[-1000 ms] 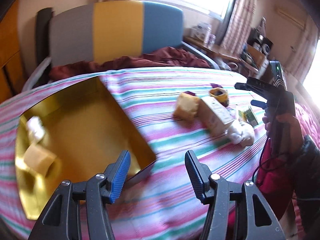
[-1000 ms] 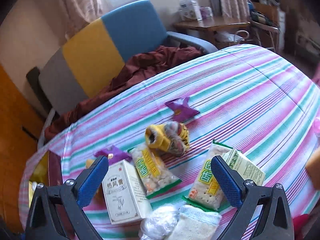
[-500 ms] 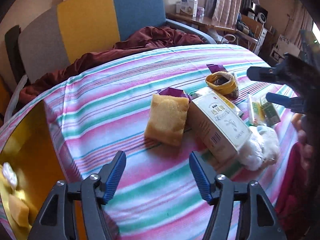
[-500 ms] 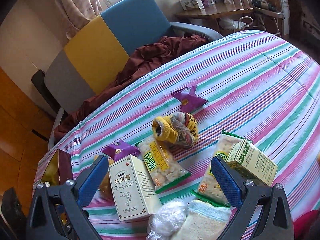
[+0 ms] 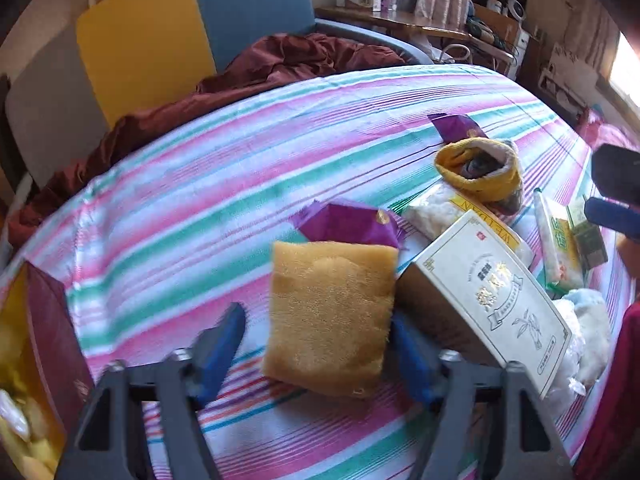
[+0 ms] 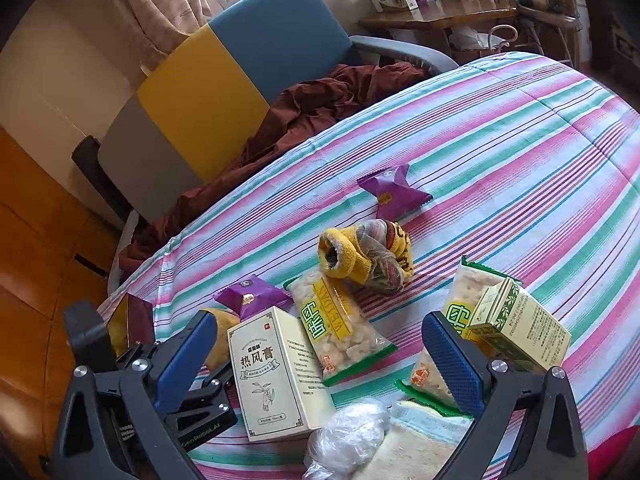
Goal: Organize objects
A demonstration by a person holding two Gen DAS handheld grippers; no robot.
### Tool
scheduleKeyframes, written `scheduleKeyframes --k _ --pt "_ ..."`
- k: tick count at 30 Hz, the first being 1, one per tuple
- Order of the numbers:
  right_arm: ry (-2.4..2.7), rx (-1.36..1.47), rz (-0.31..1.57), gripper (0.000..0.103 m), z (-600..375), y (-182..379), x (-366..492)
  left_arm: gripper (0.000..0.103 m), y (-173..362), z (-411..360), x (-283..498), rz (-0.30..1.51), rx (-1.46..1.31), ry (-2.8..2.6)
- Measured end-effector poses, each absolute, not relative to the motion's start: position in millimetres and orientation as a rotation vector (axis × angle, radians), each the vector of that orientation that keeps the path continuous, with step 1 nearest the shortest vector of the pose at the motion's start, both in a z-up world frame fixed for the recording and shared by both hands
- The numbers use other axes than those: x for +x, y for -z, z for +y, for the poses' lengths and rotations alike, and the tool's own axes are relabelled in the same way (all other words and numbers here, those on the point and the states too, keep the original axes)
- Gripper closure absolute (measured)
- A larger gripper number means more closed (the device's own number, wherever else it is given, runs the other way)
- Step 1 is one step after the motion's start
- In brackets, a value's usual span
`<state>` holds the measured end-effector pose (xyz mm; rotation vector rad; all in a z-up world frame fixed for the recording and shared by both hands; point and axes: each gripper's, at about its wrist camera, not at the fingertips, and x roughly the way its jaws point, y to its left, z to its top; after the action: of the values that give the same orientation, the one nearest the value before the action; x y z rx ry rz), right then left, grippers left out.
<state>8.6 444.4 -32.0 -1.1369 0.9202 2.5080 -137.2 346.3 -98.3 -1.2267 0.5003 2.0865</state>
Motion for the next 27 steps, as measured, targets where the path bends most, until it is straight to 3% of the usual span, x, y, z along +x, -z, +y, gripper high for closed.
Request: scheduleKeyframes --k 6,11,17,24,25,27 --pt "-2.543 -1.178 0.812 0.0 433.2 30.3 0.6 0.051 94.3 318.0 -106.2 0.375 -1.203 -2.097" --pt "-2.569 -1.245 0.735 0.0 420.9 34.4 -5.8 0.05 93.3 292.9 -52.3 0.416 -1.145 -2.106" --pt "-2.658 -1.36 0.643 0.018 393.5 38.9 -13.7 0.05 92.0 262.7 -14.4 0.413 -1.119 -2.089" --pt "-2.638 -1.521 0.447 0.021 363.5 60.0 -27.9 0.05 94.5 243.2 -5.5 0.334 -1.114 -2.104" --pt "-2.632 -1.537 0.439 0.023 362.0 63.3 -30.2 0.05 95.3 243.1 -5.2 0.337 -1.11 -2.103" --pt "-2.608 -1.577 0.377 0.049 356.5 70.9 -34.5 0.05 96.4 241.2 -4.9 0.324 -1.094 -2.105"
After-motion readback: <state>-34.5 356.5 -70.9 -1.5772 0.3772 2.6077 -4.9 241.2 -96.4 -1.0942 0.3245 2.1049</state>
